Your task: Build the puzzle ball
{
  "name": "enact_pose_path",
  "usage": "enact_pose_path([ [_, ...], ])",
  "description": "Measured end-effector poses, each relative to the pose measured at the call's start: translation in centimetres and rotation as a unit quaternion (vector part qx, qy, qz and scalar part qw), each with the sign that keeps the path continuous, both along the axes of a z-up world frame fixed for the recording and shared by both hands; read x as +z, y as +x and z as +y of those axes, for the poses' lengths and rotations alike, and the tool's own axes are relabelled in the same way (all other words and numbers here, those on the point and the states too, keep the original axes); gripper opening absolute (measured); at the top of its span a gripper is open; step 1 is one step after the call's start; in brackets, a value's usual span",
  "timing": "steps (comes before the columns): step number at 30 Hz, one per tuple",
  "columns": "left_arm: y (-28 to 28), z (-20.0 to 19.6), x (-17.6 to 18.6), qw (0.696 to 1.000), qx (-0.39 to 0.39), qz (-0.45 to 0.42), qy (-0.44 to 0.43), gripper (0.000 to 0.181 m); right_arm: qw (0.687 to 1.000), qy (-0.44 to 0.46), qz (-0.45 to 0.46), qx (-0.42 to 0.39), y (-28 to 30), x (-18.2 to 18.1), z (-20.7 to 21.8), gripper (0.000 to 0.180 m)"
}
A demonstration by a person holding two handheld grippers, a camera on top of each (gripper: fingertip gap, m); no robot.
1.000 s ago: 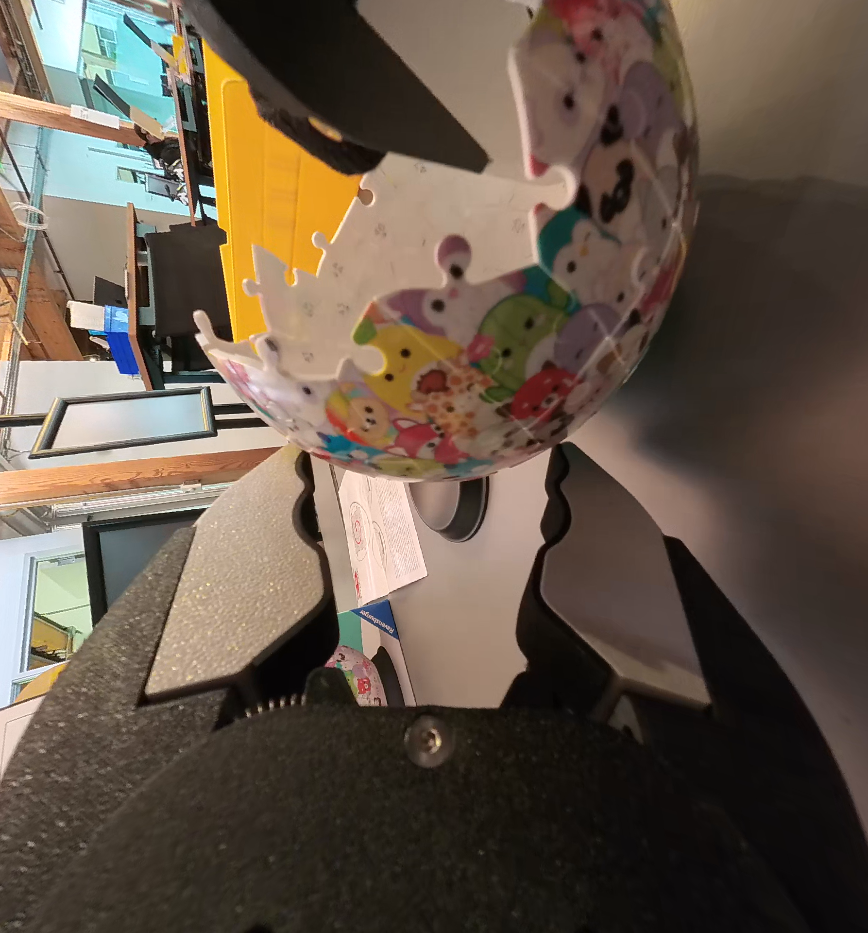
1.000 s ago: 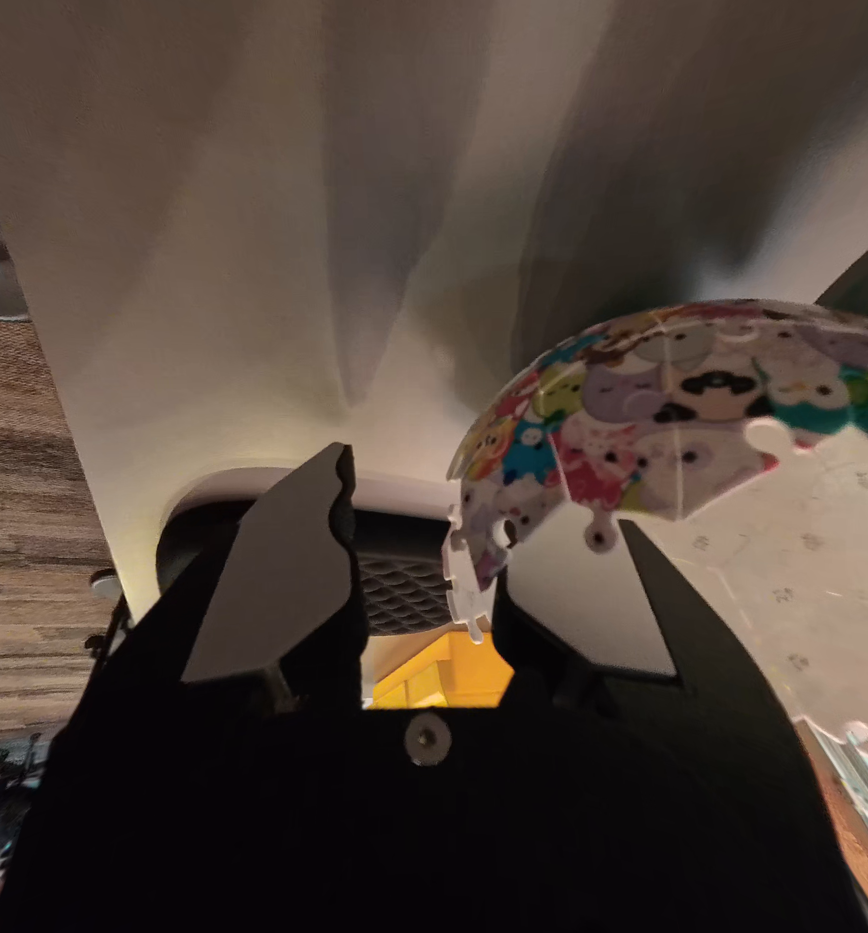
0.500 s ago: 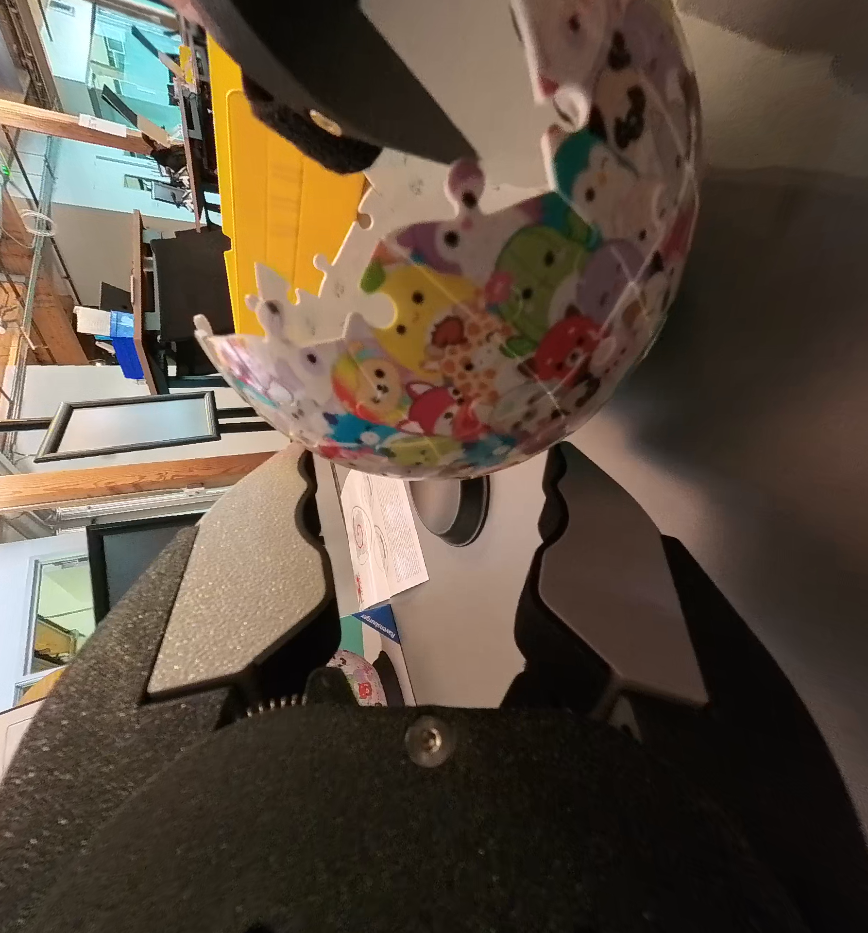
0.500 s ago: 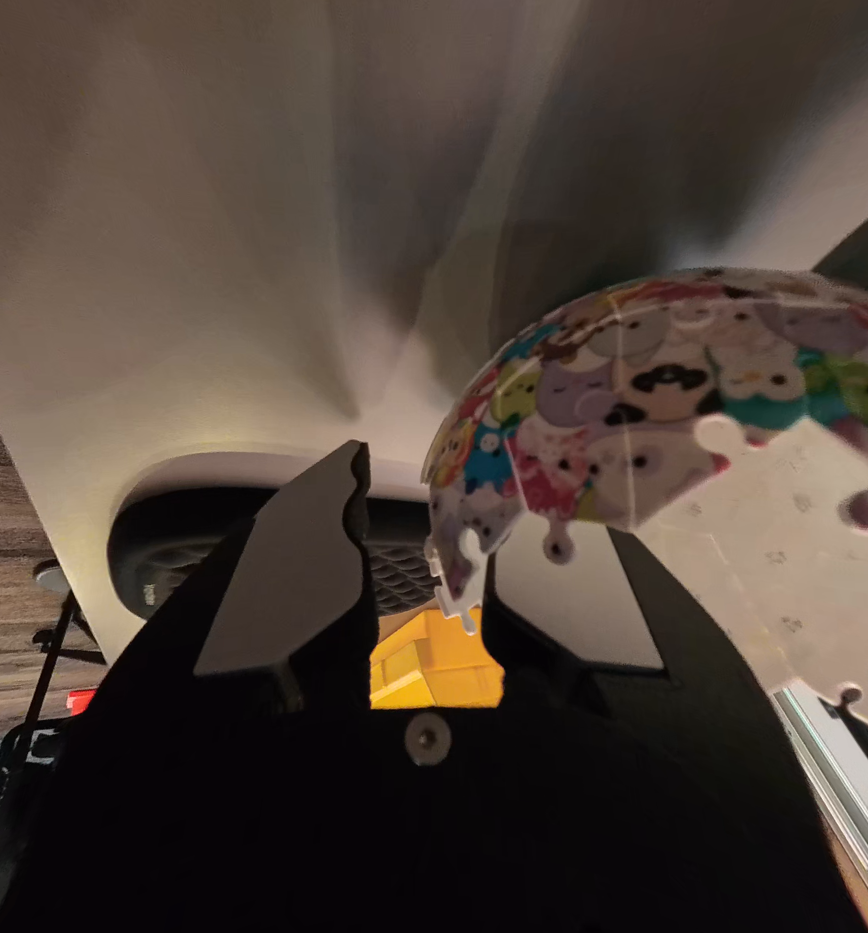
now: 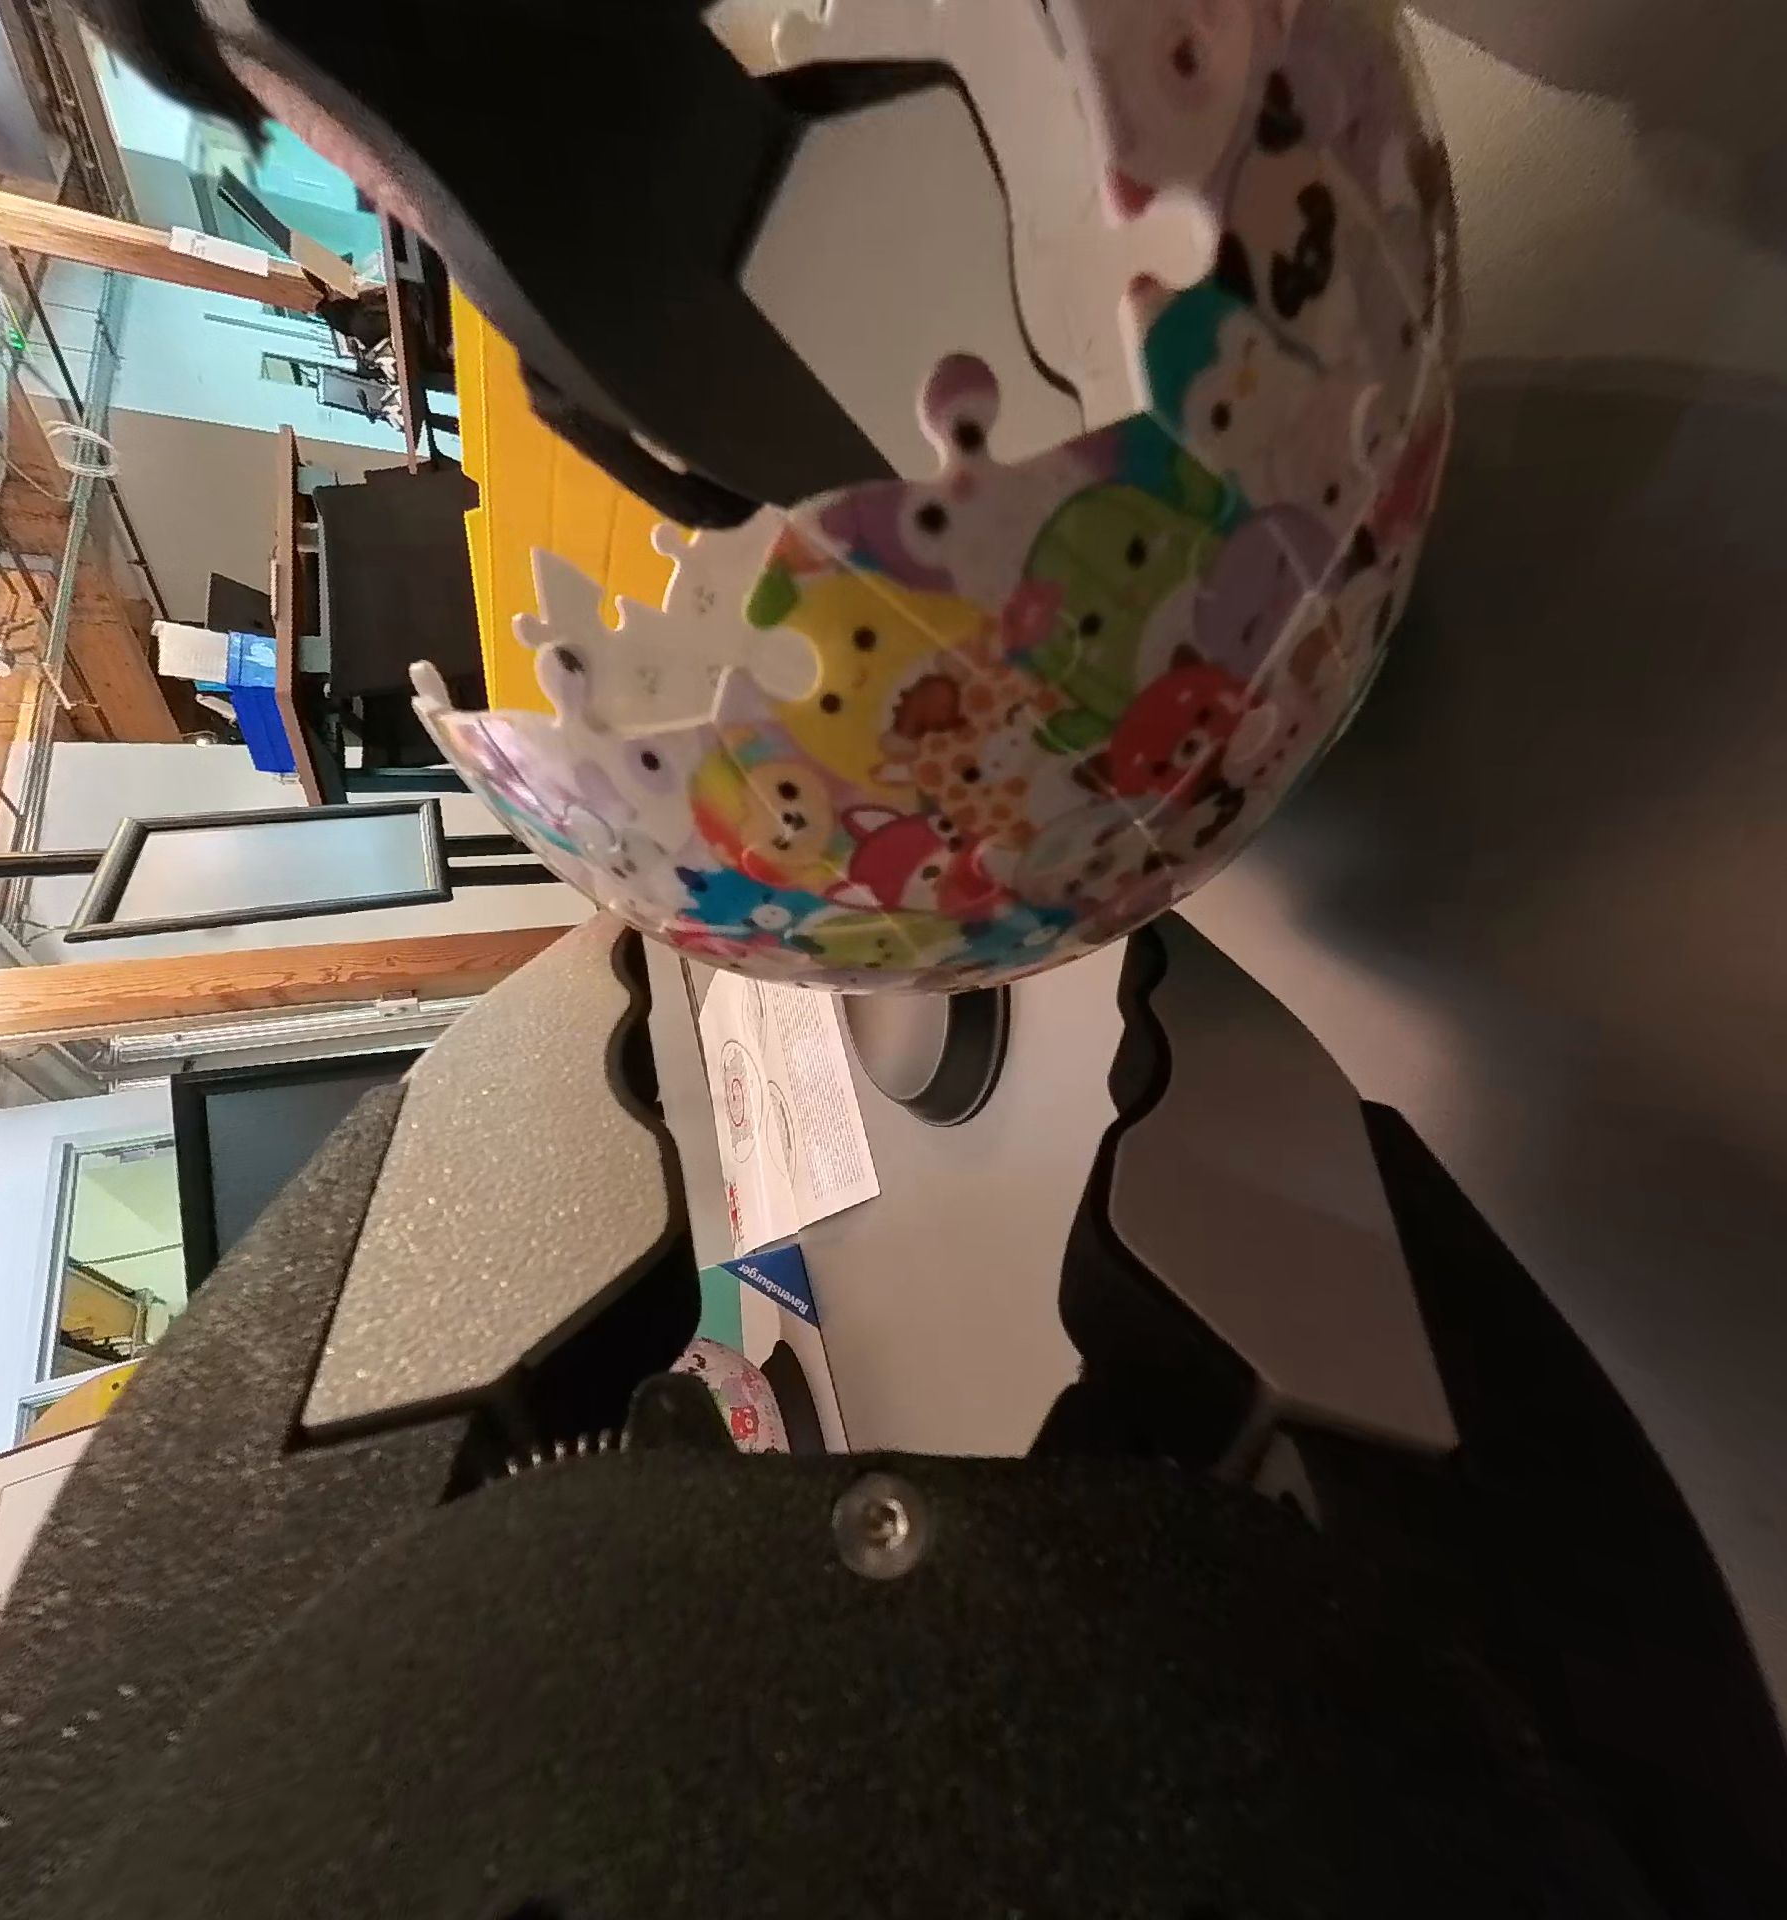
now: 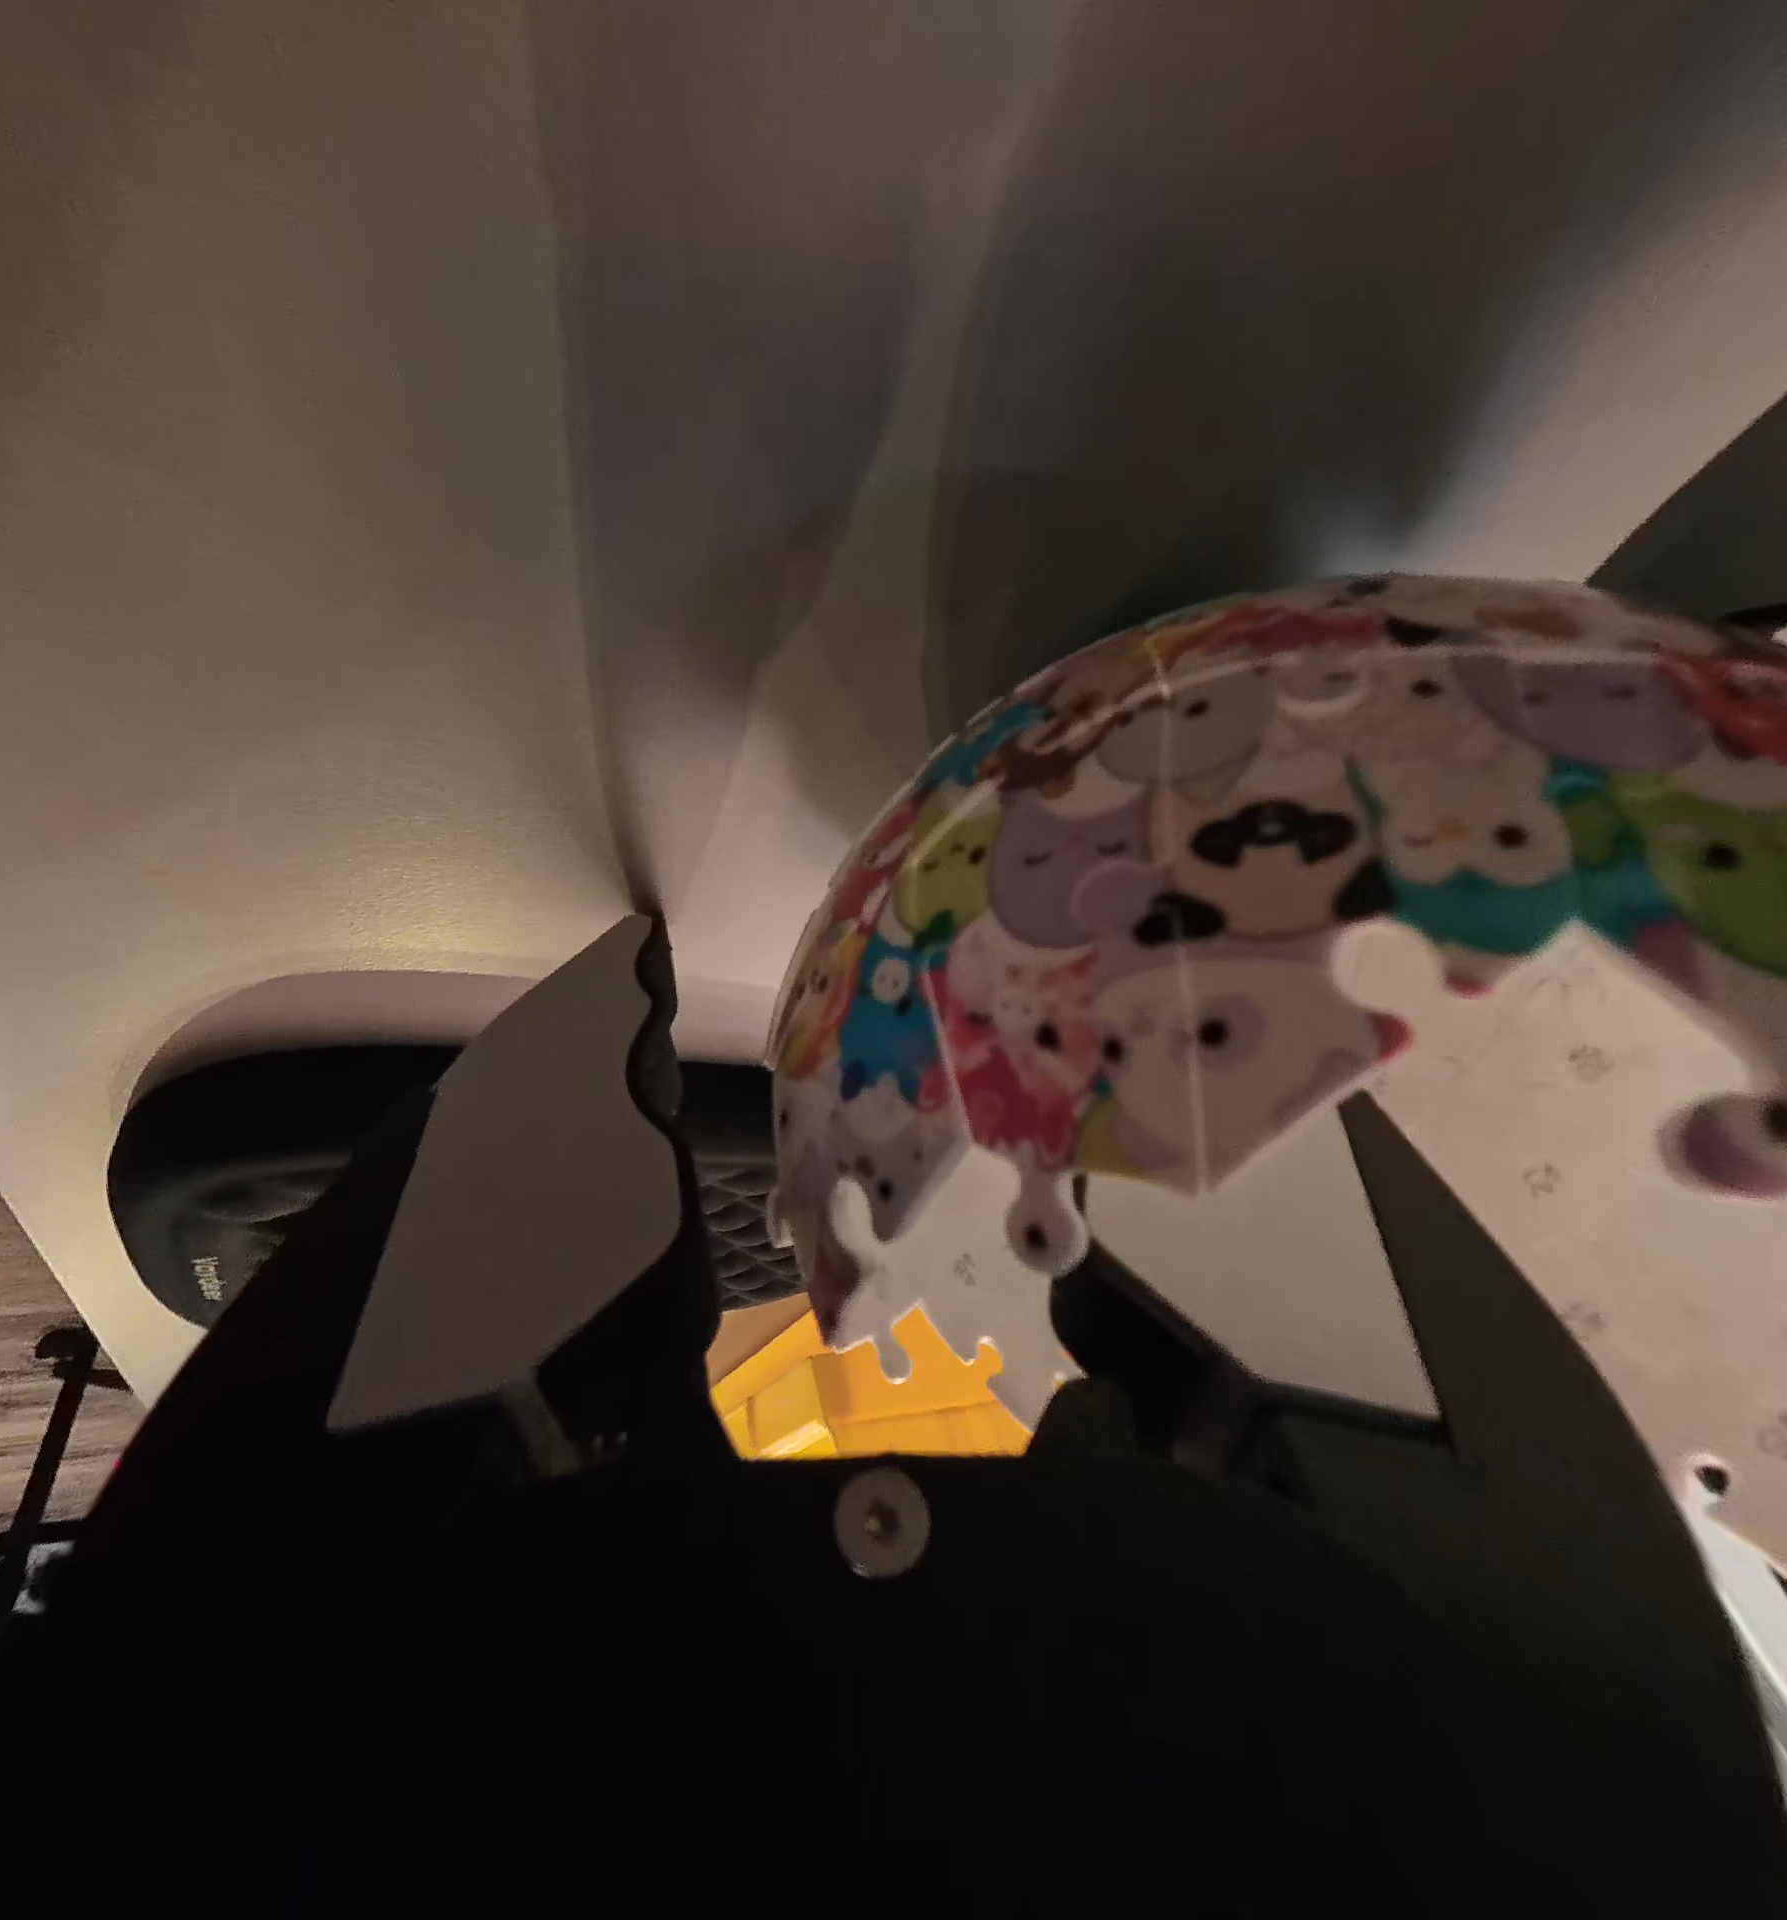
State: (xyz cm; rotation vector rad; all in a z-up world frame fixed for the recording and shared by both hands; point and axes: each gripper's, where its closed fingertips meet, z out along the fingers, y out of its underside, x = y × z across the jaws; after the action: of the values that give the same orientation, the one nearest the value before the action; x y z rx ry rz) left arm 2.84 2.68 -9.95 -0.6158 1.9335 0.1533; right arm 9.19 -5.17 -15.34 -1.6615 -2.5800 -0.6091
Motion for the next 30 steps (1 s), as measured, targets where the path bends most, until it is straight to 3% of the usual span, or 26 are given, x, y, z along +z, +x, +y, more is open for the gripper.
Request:
enact_pose_path([
  [14, 0.2, -0.3, 0.1, 1.000, -0.008, -0.003, 0.001, 0.086, 0.998, -0.055, -0.035, 0.011, 0.2, -0.6, -0.4, 0.085],
  [21, 0.3, -0.2, 0.0, 1.000, -0.007, -0.003, 0.003, 0.086, 0.997, -0.055, -0.039, 0.023, 0.2, -0.6, -0.7, 0.078],
  [30, 0.5, -0.2, -0.1, 1.000, -0.008, -0.004, 0.011, 0.083, 0.998, -0.051, -0.019, 0.032, -0.1, -0.2, -1.5, 0.054],
])
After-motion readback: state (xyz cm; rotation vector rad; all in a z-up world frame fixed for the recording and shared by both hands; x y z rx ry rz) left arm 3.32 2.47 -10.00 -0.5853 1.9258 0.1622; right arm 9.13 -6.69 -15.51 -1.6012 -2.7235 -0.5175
